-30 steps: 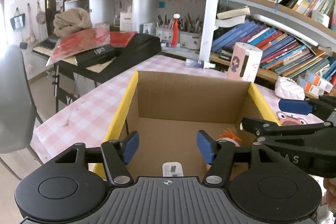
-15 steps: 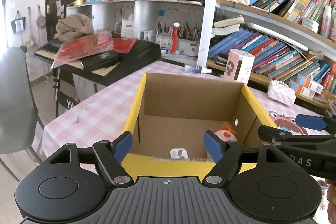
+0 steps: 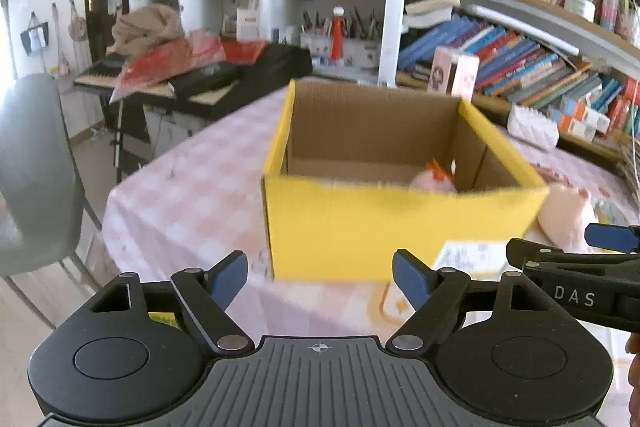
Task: Organize objects
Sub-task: 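Withdraw both tools from the box back toward the table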
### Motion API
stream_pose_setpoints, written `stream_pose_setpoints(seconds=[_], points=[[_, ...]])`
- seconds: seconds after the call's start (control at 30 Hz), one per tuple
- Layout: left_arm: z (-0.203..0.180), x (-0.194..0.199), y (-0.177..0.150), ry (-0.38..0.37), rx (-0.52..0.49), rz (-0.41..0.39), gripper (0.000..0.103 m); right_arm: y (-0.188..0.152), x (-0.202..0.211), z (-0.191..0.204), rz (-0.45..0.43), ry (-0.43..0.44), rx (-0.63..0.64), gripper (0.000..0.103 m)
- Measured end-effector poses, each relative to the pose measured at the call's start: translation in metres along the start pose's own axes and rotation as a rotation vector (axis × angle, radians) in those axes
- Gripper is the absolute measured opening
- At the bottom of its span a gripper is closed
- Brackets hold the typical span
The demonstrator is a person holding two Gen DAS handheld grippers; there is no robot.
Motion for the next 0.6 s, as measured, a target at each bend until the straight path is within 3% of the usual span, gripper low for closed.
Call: stream_pose_setpoints(seconds=[0.6], points=[[-0.007, 0.033, -0.058, -0.042, -0.103, 0.092, 0.085, -0.070, 0.045, 0.008, 0.088, -0.040, -0.039, 0.090]])
Point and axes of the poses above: each gripper's, at about its wrist camera, not at the fingertips, and x roughly against the way its jaws point, z to its left, y to its top, the point moved 10 cm from there along -x, roughly the way its jaws point, and after that the axes turned 2 degrees about -y, right-handed, at the moved point
